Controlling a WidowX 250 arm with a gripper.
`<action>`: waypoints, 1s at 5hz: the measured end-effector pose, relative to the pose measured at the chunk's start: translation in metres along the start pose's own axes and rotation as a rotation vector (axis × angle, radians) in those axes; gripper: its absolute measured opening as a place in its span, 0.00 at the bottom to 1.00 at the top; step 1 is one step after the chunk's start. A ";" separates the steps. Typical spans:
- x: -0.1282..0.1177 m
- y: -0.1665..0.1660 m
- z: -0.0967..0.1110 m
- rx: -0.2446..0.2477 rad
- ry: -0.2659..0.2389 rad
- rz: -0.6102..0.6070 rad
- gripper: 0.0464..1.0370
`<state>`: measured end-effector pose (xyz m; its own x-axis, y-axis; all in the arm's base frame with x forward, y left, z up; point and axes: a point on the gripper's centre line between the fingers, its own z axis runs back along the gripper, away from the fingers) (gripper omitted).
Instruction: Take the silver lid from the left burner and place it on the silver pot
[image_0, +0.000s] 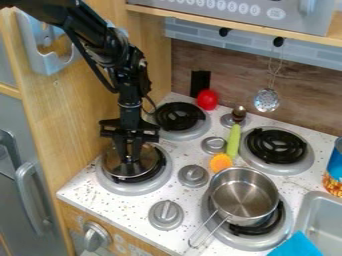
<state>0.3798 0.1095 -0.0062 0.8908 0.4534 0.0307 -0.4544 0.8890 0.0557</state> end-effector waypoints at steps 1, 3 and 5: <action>-0.003 -0.009 0.001 -0.009 -0.008 -0.019 0.27; -0.019 -0.055 0.044 -0.058 -0.050 -0.119 0.27; -0.041 -0.128 0.064 -0.069 -0.077 -0.252 0.27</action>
<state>0.4011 -0.0270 0.0494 0.9718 0.2135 0.1004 -0.2149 0.9766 0.0028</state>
